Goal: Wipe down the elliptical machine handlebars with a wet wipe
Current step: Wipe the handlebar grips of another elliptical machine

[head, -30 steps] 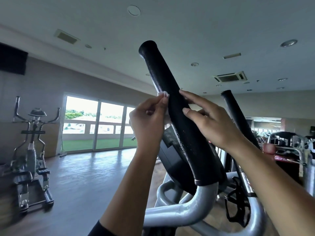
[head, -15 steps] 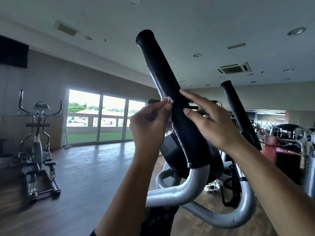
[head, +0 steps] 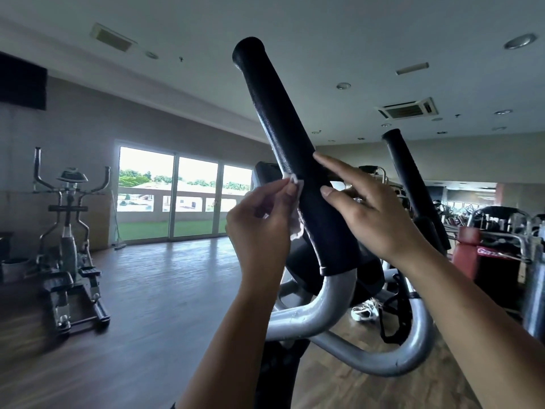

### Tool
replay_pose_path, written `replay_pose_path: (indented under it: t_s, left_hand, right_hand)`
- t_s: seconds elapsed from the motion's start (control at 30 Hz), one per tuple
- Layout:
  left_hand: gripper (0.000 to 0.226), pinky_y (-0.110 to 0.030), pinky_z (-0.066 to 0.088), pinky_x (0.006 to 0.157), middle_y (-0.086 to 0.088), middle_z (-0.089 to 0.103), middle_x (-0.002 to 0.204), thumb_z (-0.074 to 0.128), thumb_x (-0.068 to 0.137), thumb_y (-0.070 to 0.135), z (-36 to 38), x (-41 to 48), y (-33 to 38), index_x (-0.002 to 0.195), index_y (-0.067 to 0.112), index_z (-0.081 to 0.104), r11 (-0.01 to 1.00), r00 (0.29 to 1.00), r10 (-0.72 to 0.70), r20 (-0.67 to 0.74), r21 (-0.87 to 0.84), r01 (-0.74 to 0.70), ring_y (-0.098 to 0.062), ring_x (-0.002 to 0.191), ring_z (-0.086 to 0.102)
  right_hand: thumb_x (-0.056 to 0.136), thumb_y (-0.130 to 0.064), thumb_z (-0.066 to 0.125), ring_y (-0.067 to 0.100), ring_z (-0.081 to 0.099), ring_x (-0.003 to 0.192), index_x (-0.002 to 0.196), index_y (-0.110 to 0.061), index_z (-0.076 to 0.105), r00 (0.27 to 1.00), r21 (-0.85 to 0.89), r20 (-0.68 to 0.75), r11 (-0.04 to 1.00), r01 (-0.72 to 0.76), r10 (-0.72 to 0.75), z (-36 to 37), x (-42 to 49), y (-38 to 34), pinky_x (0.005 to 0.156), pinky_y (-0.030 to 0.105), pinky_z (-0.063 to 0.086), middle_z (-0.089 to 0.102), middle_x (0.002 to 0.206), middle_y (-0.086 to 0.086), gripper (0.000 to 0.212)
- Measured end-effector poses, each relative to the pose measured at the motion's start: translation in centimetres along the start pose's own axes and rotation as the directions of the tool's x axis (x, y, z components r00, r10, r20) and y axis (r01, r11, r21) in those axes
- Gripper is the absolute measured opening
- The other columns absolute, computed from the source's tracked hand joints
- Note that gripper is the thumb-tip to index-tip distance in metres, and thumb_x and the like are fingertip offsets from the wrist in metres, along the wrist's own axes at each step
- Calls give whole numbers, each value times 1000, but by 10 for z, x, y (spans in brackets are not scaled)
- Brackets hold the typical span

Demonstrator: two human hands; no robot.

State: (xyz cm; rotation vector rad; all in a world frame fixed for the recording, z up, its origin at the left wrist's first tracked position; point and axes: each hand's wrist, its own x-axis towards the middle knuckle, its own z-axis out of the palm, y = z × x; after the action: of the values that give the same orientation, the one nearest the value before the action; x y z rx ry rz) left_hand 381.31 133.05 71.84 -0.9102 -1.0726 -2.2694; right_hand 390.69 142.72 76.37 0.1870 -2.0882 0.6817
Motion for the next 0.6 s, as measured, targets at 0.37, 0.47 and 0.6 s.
replay_pose_path:
  t_s: [0.37,0.47,0.6]
  left_hand:
    - [8,-46,52,64,-8,69,70,77,81,20,-3,-36,0,88,21,78,999,999,-12,35,40,11,-18,64,63]
    - [5,-48,53,60,-7,69,65,77,81,25,-1,-37,5,86,23,77,999,999,-40,-3,1,40,-20,57,61]
    - [4,-40,54,65,-4,71,72,76,82,24,4,-44,8,85,26,76,999,998,-27,-61,37,29,-24,70,67]
  right_hand:
    - [96,-18,54,-13,52,110,134,-41,51,1000,-11,-11,1000,-1,1,-2,-19,4,79,-1,39,53,133,-17,45]
    - [96,-17,54,-15,48,115,136,-39,50,1000,-24,-18,1000,17,-17,0,-22,5,87,2,40,52,135,-17,45]
    - [96,-12,53,-32,41,103,137,-30,50,999,-25,-19,999,43,-44,1,-26,4,79,-8,32,50,134,-16,45]
